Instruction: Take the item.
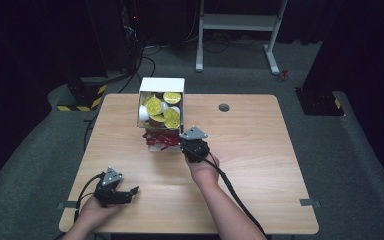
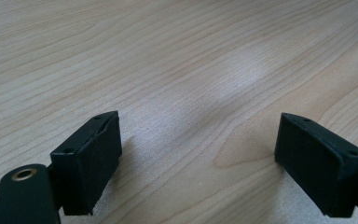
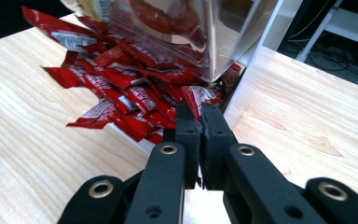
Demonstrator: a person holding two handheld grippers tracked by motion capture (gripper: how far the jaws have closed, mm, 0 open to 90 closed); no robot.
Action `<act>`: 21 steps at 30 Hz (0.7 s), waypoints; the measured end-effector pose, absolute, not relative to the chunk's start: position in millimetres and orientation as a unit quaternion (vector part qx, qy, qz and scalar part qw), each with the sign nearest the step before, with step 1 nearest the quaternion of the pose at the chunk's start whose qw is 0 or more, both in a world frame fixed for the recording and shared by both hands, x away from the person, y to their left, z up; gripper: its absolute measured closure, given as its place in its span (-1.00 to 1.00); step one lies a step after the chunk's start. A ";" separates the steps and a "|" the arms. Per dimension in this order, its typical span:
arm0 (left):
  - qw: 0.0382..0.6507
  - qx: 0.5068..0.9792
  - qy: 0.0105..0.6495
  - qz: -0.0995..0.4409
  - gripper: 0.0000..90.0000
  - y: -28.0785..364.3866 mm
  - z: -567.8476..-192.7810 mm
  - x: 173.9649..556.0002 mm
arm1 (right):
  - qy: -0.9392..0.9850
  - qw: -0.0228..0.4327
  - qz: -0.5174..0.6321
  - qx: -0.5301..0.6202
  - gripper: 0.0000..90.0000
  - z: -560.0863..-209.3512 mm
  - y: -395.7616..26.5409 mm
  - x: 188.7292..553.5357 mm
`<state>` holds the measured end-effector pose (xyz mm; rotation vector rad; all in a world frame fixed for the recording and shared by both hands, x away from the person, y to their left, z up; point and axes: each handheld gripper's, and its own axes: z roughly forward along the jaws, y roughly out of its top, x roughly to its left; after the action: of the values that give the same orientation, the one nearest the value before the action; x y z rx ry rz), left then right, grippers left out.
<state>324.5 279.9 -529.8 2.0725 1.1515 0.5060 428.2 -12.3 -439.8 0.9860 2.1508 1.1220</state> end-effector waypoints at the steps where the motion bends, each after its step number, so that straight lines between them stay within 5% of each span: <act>1: 0.351 0.801 0.445 0.195 -0.67 279.9 -529.8 324.5 | 0.794 0.259 0.414 0.362 0.95 -438.9 -13.1 426.7; 21: 0.351 0.800 0.445 0.195 -0.67 279.9 -529.8 324.3 | 0.792 0.246 0.437 0.348 0.96 -429.9 -27.2 403.2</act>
<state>324.3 279.9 -529.8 2.0716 1.1522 0.5055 403.2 -27.2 -429.9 0.9505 2.1612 1.1934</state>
